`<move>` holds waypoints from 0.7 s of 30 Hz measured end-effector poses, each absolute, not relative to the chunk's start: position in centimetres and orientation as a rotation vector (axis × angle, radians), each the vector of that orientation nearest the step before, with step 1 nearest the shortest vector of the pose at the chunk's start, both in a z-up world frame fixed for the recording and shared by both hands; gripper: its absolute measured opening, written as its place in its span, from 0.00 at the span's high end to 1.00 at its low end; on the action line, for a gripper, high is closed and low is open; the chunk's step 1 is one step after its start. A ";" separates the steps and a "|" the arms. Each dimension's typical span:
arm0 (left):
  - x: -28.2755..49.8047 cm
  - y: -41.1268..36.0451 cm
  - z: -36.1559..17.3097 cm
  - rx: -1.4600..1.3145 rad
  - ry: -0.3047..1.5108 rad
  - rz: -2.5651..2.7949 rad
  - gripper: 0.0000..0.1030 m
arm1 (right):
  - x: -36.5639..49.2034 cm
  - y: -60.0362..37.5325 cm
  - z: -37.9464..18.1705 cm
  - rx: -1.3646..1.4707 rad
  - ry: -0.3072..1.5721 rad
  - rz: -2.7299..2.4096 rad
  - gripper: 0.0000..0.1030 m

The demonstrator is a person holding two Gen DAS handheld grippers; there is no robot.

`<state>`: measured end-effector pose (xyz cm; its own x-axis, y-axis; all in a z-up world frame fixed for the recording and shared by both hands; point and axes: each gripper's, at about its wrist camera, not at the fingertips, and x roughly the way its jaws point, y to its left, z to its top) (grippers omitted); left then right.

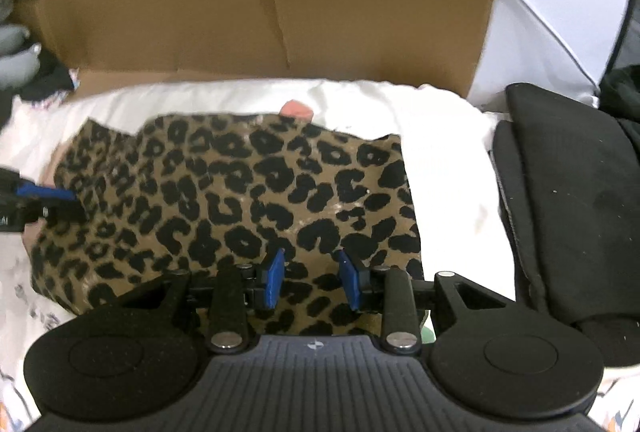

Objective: Fold clothes

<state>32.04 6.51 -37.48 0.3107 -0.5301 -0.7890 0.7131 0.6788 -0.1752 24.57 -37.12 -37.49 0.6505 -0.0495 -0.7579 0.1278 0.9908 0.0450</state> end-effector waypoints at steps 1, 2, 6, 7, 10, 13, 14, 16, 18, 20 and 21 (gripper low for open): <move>31.8 6.4 -37.2 0.214 0.944 -0.837 0.79 | 24.4 -36.7 -37.1 0.104 0.847 -0.088 0.64; 31.4 6.0 -37.0 0.211 0.941 -0.848 0.78 | 24.3 -36.2 -36.7 0.105 0.839 -0.070 0.64; 29.6 4.9 -36.6 0.204 0.938 -0.903 0.78 | 24.3 -34.2 -36.4 0.116 0.831 -0.016 0.64; 29.3 4.5 -36.7 0.210 0.941 -0.915 0.78 | 24.2 -33.8 -36.4 0.116 0.832 -0.006 0.64; 28.6 3.7 -37.5 0.217 0.963 -0.929 0.78 | 24.1 -32.5 -36.8 0.109 0.846 0.019 0.64; 28.0 3.0 -38.0 0.239 0.955 -0.942 0.78 | 23.9 -31.5 -37.2 0.092 0.857 0.042 0.64; 27.8 2.9 -38.1 0.246 0.952 -0.947 0.78 | 23.8 -31.1 -37.3 0.083 0.859 0.048 0.64; 27.5 2.7 -38.3 0.255 0.951 -0.948 0.81 | 23.6 -30.6 -37.4 0.070 0.863 0.055 0.64; 27.6 2.6 -38.8 0.269 0.956 -0.944 0.80 | 23.5 -30.4 -37.9 0.063 0.872 0.056 0.64; 27.7 2.7 -39.3 0.291 0.958 -0.937 0.80 | 23.4 -30.3 -38.4 0.051 0.883 0.055 0.64; 27.7 2.9 -39.4 0.299 0.955 -0.931 0.80 | 23.4 -30.4 -38.7 0.040 0.888 0.052 0.64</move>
<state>27.69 2.85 -39.43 0.2405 -0.5452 -0.8031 0.7892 0.5915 -0.1653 23.36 -30.37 -38.67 0.6301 0.0618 -0.7741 -0.0288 0.9980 0.0562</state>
